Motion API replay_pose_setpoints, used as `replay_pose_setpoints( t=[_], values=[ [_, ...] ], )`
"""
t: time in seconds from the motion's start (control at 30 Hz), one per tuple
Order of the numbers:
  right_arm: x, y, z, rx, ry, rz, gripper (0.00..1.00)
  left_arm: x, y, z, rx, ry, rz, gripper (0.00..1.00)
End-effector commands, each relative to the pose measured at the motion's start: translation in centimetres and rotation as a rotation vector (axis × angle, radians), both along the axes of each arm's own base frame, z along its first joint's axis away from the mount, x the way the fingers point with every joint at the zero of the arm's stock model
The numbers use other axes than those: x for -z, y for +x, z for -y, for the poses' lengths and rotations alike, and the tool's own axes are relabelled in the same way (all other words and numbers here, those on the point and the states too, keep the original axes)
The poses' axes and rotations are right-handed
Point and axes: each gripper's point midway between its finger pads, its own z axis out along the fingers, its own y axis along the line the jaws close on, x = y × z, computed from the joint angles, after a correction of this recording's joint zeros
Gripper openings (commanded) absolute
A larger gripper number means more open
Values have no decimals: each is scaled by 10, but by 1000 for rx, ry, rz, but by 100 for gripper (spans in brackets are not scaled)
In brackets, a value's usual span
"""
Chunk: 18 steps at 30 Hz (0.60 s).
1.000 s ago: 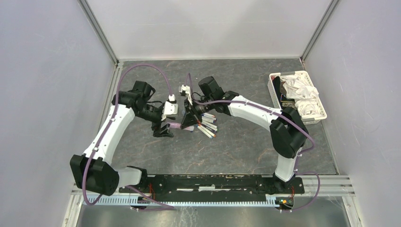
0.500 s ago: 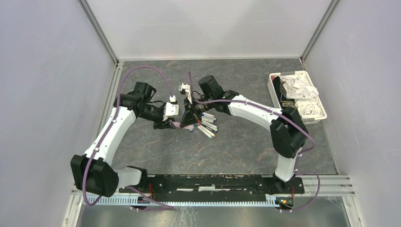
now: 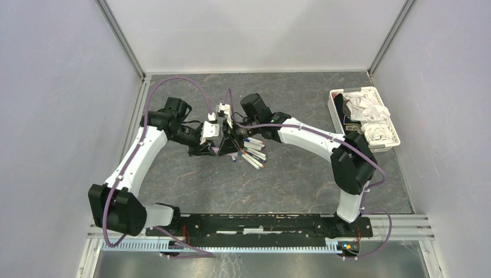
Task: Open the pen caps
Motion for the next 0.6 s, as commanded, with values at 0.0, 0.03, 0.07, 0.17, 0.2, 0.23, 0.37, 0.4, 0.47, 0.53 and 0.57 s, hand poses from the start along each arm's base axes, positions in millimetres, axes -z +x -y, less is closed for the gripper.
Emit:
replay_pose_setpoints(
  t=[0.0,0.03,0.07,0.17,0.2,0.23,0.37,0.4,0.47,0.53,0.57],
  values=[
    [-20,5,1,21,32,102,10,-16,-6,7,12,-42,-28,2],
    [-19,5,2,20,21,110,3,-17,-5,6,11,-37,-22,2],
    [-15,6,6,24,1,122,0,-17,-3,4,5,-33,-15,2],
    [-2,9,21,48,-68,159,0,-19,5,-4,-12,-10,2,2],
    [4,12,29,66,-92,168,0,-20,7,-9,-16,4,5,2],
    [10,14,36,81,-106,164,0,-19,14,-18,-26,22,20,2],
    [21,23,63,149,-114,167,0,-21,35,-53,-73,71,53,2],
    [24,24,68,161,-123,165,0,-20,37,-59,-80,79,57,2],
    [28,29,77,177,-146,161,0,-20,43,-70,-102,95,72,2],
    [32,36,83,198,-164,157,0,-18,46,-73,-113,99,94,2],
    [31,42,87,220,-172,158,0,-17,47,-72,-122,87,101,2]
  ],
)
